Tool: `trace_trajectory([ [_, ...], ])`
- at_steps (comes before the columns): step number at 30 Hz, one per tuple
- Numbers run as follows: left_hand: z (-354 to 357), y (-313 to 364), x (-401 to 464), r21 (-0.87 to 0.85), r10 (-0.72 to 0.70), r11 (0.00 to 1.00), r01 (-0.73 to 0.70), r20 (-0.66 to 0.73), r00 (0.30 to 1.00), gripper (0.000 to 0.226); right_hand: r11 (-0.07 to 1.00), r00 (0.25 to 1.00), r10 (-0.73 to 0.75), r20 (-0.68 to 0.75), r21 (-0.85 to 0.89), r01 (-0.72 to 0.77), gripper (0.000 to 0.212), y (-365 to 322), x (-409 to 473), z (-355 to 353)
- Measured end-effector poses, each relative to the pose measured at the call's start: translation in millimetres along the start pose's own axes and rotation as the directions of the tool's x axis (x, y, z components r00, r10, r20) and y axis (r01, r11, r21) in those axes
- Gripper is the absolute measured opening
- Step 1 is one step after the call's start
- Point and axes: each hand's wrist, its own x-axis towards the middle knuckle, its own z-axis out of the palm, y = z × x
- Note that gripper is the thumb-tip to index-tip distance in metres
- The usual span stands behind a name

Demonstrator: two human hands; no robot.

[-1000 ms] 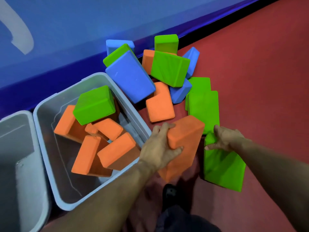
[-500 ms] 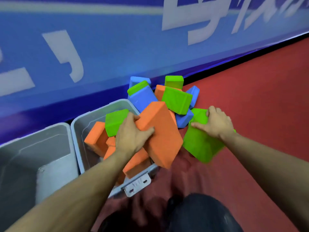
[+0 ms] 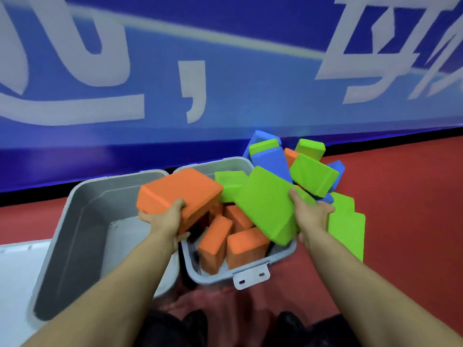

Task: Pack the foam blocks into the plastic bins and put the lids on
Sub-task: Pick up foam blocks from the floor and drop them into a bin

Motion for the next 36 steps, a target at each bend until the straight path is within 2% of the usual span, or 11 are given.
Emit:
trace_trajectory([
  [3, 0.4, -8.4, 5.2, -0.131, -0.194, 0.971, 0.201, 0.061, 0.979, 0.099, 0.979, 0.975, 0.203, 0.093, -0.017, -0.202, 0.142, 58.6, 16.5, 27.7],
  [4, 1.9, -11.1, 7.3, -0.176, -0.256, 0.948, 0.266, 0.078, 0.963, 0.097, 0.956, 0.951, 0.288, 0.114, 0.020, -0.292, 0.138, 60.8, 6.7, 31.3],
  [7, 12.7, -18.6, 16.5, -0.259, -0.356, 0.888, 0.380, 0.135, 0.925, 0.070, 0.883, 0.883, 0.438, 0.166, 0.102, -0.457, 0.080, 60.4, -20.7, 47.3],
  [12, 47.4, -36.9, 14.9, 0.052, -0.429, 0.895, 0.442, 0.364, 0.827, 0.057, 0.866, 0.825, 0.492, 0.279, -0.258, -0.429, 0.073, 92.6, -20.8, 57.6],
  [15, 61.2, -46.8, 7.1, 0.317, -0.462, 0.881, 0.351, 0.415, 0.784, 0.039, 0.850, 0.842, 0.405, 0.357, -0.487, -0.203, 0.070, 107.3, -5.7, 53.6],
  [17, 66.5, -50.0, 6.8, 0.385, -0.409, 0.888, 0.251, 0.411, 0.814, 0.027, 0.835, 0.885, 0.303, 0.354, -0.546, -0.068, 0.067, 107.1, 4.0, 50.0],
  [21, 67.2, -57.4, 22.7, 0.451, -0.200, 0.893, 0.010, 0.376, 0.905, 0.023, 0.834, 0.912, 0.121, 0.392, -0.539, 0.121, 0.042, 91.8, 6.2, 36.4],
  [24, 71.5, -61.0, 27.2, 0.464, 0.050, 0.852, -0.244, 0.392, 0.919, 0.022, 0.865, 0.918, -0.012, 0.396, -0.457, 0.208, 0.036, 73.7, 5.4, 19.9],
  [27, 91.9, -56.4, 11.3, 0.422, 0.242, 0.778, -0.465, 0.483, 0.842, 0.033, 0.831, 0.907, -0.096, 0.410, -0.469, 0.300, 0.044, 49.9, 26.4, 1.0],
  [29, 115.0, -55.1, 3.0, 0.432, 0.293, 0.704, -0.564, 0.547, 0.784, 0.040, 0.782, 0.895, -0.121, 0.429, -0.515, 0.352, 0.056, 40.9, 54.9, -9.9],
  [36, 209.2, -42.9, 7.2, 0.504, 0.380, 0.501, -0.704, 0.603, 0.702, 0.056, 0.710, 0.896, -0.175, 0.407, -0.579, 0.401, 0.067, 18.6, 163.3, -36.6],
])
